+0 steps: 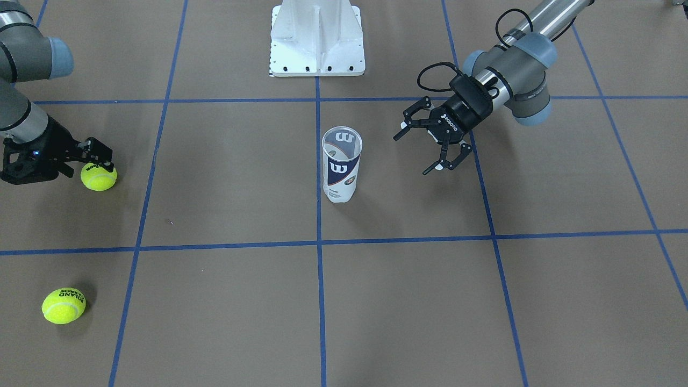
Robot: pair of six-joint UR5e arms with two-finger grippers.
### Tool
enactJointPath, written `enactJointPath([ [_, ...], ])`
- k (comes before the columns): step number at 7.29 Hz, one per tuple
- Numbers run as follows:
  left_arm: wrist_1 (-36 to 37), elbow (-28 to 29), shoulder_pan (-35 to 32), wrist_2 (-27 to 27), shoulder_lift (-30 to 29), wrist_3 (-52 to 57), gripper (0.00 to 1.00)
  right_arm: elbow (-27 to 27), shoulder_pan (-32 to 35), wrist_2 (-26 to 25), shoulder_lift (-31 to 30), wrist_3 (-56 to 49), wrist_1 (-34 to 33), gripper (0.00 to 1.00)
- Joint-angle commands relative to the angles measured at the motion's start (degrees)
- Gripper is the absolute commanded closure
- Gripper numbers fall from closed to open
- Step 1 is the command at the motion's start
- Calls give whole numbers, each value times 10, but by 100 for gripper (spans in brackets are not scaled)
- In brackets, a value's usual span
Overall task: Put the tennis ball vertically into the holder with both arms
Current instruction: 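Reach the right gripper down to the nearer yellow tennis ball and grasp it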
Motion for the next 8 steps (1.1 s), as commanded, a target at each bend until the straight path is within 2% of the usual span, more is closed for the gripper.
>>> enactJointPath([
  [1,-1,0,0,1,1,0,1,-9,-10,-8,9,0,-2,1],
  [2,-1,0,0,1,1,0,1,-10,-10,-9,9,0,-2,3],
  [4,-1,1,0,1,2,1,1,-11,-13,-12,8,-6,-2,75],
  [5,-1,1,0,1,2,1,1,-8,-9,-14,11,-9,-3,100],
  [8,-1,27,4,0,-3,1,1,5,43,24,63,-11,-42,100],
])
